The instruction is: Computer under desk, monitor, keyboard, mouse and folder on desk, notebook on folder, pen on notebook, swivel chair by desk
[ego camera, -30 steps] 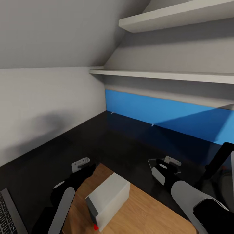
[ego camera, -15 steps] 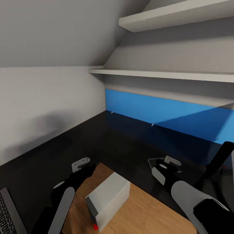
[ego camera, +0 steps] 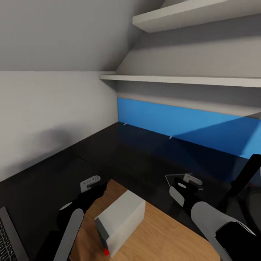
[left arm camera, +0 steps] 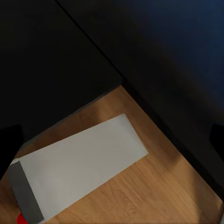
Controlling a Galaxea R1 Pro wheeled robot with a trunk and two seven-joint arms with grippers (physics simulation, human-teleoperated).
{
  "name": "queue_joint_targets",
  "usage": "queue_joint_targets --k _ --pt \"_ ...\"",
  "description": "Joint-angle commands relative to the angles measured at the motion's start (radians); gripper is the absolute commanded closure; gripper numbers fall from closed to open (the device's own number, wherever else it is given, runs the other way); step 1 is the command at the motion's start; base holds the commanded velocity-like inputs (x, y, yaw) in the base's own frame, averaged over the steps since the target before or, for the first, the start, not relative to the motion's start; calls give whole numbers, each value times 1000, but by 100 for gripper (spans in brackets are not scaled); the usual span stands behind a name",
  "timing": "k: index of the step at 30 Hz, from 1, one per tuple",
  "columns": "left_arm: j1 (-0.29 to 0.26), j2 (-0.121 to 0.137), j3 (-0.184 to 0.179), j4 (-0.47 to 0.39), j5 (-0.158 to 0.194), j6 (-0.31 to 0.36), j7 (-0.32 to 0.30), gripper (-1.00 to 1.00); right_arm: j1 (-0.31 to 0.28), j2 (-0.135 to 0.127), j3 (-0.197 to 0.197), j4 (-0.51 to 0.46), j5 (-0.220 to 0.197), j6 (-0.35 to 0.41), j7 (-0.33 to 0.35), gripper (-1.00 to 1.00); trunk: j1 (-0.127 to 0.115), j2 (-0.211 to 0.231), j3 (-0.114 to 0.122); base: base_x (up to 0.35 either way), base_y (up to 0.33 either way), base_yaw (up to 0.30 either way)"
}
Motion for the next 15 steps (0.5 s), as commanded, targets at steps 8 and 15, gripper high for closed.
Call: queue_joint_targets --k 8,15 --pt "-1 0 -1 -1 11 2 10 -100 -1 -1 8 -1 -11 -6 -3 -100 31 -57 -26 0 0 0" --pt "-1 0 -1 -1 11 2 10 -100 -1 -1 8 -1 -11 -6 -3 -100 50 -92 -42 0 0 0"
